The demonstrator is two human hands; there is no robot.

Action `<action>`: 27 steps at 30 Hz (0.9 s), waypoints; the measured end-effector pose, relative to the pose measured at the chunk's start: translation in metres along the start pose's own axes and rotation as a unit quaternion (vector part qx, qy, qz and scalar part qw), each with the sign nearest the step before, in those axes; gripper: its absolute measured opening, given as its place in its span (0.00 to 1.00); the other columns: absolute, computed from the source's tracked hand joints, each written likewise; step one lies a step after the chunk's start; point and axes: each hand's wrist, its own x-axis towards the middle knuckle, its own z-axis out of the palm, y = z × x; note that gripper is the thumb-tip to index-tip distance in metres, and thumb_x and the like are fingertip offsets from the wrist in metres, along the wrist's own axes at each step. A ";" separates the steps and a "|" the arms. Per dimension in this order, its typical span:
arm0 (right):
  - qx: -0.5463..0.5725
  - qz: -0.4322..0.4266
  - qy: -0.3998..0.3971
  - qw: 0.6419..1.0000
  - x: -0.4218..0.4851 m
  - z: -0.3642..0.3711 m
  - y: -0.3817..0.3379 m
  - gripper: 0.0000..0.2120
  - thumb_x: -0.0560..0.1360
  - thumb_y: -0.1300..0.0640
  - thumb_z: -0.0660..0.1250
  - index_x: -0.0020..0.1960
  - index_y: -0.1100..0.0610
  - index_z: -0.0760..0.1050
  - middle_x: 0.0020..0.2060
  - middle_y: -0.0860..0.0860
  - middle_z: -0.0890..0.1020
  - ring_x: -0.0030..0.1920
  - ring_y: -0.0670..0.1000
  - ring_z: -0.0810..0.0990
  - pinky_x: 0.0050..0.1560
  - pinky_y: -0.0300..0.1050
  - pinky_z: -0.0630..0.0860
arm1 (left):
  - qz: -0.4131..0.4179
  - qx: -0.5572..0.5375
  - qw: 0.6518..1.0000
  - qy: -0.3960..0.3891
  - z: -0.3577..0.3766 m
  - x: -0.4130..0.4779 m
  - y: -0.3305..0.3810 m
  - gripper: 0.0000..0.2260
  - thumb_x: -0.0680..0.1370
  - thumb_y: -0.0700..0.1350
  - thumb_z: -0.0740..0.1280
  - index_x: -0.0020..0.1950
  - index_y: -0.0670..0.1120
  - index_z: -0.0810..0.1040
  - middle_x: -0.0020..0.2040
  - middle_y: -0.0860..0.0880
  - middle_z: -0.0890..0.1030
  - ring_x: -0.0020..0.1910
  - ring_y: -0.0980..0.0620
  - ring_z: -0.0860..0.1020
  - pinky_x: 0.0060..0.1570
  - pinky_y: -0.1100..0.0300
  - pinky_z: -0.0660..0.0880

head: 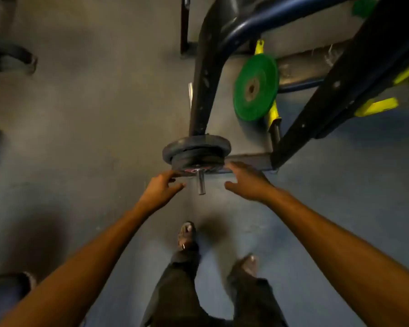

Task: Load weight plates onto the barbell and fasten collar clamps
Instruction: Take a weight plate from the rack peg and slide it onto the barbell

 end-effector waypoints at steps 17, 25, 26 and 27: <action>-0.034 0.011 0.167 0.985 0.139 0.106 0.040 0.34 0.71 0.49 0.79 0.70 0.55 0.67 0.67 0.55 0.73 0.62 0.56 0.78 0.56 0.49 0.80 | -0.034 -0.001 0.995 0.091 0.041 0.096 -0.080 0.26 0.73 0.46 0.75 0.68 0.48 0.71 0.66 0.46 0.74 0.62 0.49 0.76 0.60 0.52 0.77; -0.102 -0.012 0.105 0.989 0.137 0.107 0.046 0.26 0.73 0.55 0.76 0.66 0.56 0.68 0.60 0.57 0.78 0.56 0.57 0.81 0.51 0.48 0.78 | -0.002 0.177 0.984 0.010 0.065 0.081 -0.082 0.20 0.74 0.48 0.74 0.62 0.49 0.72 0.62 0.46 0.73 0.59 0.45 0.73 0.55 0.48 0.79; -0.105 -0.011 0.095 0.990 0.138 0.110 0.046 0.25 0.74 0.55 0.75 0.66 0.56 0.68 0.59 0.57 0.78 0.55 0.57 0.81 0.50 0.48 0.77 | -0.024 0.152 0.988 0.009 0.072 0.077 -0.082 0.19 0.74 0.48 0.74 0.61 0.49 0.72 0.61 0.45 0.74 0.58 0.46 0.75 0.54 0.48 0.79; -0.121 -0.015 0.085 0.989 0.138 0.112 0.045 0.25 0.74 0.55 0.75 0.66 0.56 0.68 0.60 0.57 0.78 0.56 0.57 0.81 0.49 0.49 0.78 | -0.050 0.124 0.991 0.011 0.077 0.075 -0.082 0.17 0.75 0.47 0.73 0.60 0.49 0.71 0.59 0.45 0.76 0.55 0.46 0.77 0.52 0.49 0.80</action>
